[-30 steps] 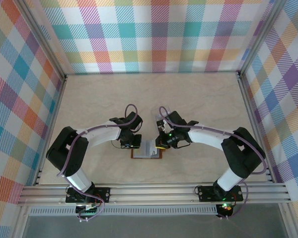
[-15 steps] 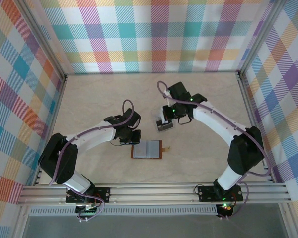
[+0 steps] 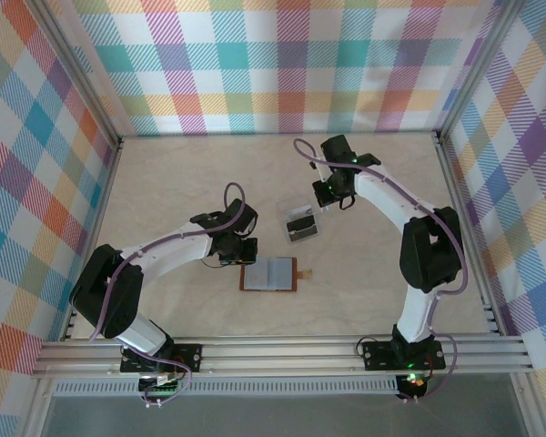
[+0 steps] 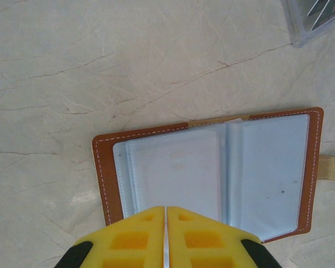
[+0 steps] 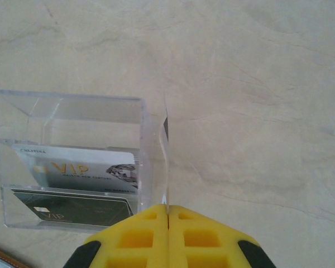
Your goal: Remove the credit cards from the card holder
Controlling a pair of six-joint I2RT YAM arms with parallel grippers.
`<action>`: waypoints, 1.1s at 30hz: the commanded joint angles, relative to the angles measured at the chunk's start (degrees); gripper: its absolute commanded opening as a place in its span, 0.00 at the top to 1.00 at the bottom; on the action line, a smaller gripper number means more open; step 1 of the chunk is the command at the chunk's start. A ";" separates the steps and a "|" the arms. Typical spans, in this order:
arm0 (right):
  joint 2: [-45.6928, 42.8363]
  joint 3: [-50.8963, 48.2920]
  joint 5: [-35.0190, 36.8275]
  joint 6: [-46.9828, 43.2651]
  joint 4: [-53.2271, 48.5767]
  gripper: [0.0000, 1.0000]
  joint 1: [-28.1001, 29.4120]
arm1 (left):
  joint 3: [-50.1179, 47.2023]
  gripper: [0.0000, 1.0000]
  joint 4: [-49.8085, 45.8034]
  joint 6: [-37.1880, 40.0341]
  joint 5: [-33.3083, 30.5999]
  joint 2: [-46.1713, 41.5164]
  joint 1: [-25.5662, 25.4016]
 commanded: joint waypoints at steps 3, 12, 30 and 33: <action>0.25 -0.65 -6.96 0.55 1.18 1.00 0.15 | -1.37 0.90 -0.98 0.59 -0.46 -2.59 0.58; -5.91 -5.13 -12.87 3.68 2.69 1.00 0.16 | -1.73 0.90 -1.63 0.64 -0.55 -3.66 0.76; -3.97 1.21 -23.62 -57.86 -4.67 1.00 3.13 | -2.79 0.90 -3.10 1.69 -0.90 -4.68 2.43; -1.97 3.67 -22.04 -65.36 -7.22 1.00 3.37 | -2.93 0.90 -3.28 1.76 -0.83 -4.66 2.60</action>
